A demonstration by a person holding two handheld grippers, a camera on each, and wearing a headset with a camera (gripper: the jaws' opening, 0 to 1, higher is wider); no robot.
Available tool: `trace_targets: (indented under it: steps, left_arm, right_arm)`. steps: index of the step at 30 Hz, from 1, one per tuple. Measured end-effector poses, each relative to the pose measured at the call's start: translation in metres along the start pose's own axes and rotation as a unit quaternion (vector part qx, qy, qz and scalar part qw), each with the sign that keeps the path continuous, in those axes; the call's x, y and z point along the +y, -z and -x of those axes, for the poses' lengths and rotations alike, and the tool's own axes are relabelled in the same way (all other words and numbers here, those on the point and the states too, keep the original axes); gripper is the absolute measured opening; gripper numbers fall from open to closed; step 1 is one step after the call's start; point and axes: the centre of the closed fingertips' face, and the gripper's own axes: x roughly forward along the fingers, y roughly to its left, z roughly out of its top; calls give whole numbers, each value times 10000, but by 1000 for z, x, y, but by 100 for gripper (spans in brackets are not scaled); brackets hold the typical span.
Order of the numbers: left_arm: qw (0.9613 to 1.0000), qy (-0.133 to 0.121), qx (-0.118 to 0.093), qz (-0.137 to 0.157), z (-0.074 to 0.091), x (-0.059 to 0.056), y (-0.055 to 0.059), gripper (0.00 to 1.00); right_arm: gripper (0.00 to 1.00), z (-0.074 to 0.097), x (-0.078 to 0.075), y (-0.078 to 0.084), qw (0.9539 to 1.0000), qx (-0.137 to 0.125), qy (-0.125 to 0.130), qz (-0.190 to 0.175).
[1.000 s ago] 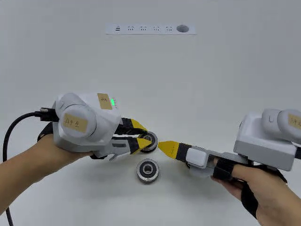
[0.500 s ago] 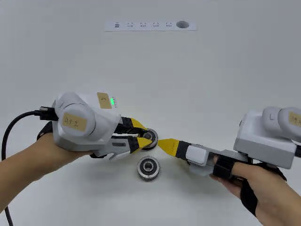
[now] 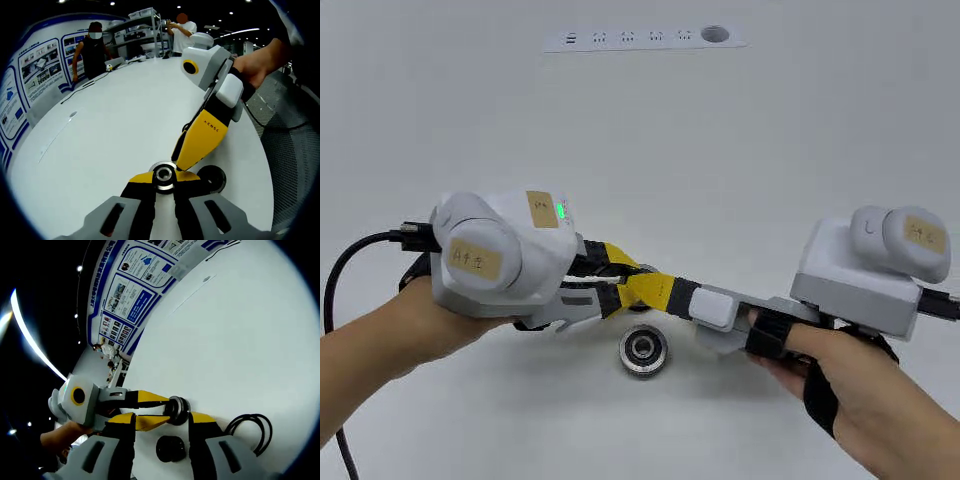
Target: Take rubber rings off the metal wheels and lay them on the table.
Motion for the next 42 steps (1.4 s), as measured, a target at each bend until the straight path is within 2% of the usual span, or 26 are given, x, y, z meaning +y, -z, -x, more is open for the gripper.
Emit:
trace_targets:
  steps: [2, 13, 26, 30, 37, 42]
  left_arm:
    - [10000, 10, -3, -17, 0, 0, 0, 13]
    - [10000, 29, 19, -84, 2, 1, 2, 13]
    - [10000, 22, 21, -81, 2, 4, 4, 12]
    - [10000, 17, 27, -84, 2, 5, 4, 12]
    - [10000, 27, 24, -90, 1, 5, 5, 12]
    - [10000, 22, 30, -91, 1, 5, 5, 12]
  right_arm:
    - [44, -2, 1, -1, 9999, -33, -61, -89]
    - [44, -6, 0, 0, 9999, 51, -59, -119]
    - [41, -2, 2, -1, 9997, -7, -108, -228]
    - [35, 2, 1, -6, 9994, -135, -131, -281]
    - [32, 0, -4, -6, 9999, 32, -54, -147]
    - [20, -1, -16, -6, 9993, -3, 92, -362]
